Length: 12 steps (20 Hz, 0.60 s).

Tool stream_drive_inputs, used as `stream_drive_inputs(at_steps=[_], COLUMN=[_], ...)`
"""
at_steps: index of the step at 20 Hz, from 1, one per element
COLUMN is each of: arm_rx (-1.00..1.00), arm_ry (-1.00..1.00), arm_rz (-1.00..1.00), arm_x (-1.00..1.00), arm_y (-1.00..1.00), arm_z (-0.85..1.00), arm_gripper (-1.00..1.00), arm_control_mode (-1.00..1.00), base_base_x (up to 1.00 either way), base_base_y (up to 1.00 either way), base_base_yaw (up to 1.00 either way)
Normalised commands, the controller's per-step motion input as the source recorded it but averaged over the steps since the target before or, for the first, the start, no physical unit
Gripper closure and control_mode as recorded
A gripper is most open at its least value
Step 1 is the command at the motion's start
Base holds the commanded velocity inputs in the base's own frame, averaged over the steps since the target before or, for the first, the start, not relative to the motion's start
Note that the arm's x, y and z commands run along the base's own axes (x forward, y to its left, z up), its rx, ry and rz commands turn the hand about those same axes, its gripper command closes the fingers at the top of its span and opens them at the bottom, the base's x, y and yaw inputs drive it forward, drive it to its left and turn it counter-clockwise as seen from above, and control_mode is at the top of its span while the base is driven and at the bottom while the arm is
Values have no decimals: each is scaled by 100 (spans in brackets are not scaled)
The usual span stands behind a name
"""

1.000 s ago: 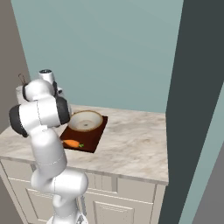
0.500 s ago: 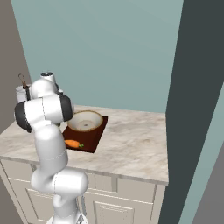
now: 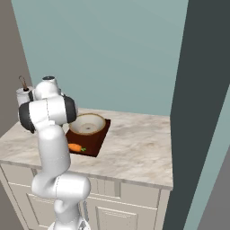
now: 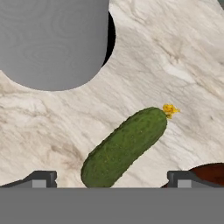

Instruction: Place the two vegetables and bowl onto the tray for setting up a vegetable dip station.

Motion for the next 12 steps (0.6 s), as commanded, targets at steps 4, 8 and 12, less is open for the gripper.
stream_drive_inputs(at_steps=[4,8,12], arm_rx=[0,0,0], arm_ry=[0,0,0], arm_rz=[-5,-2,-1], arm_x=[6,0,0], arm_y=[0,0,0], arm_z=[-13,-15,-17], arm_gripper=[-100,-100,-100], arm_control_mode=[-100,-100,-100], base_base_x=[0,0,0], base_base_y=[0,0,0], base_base_yaw=[0,0,0])
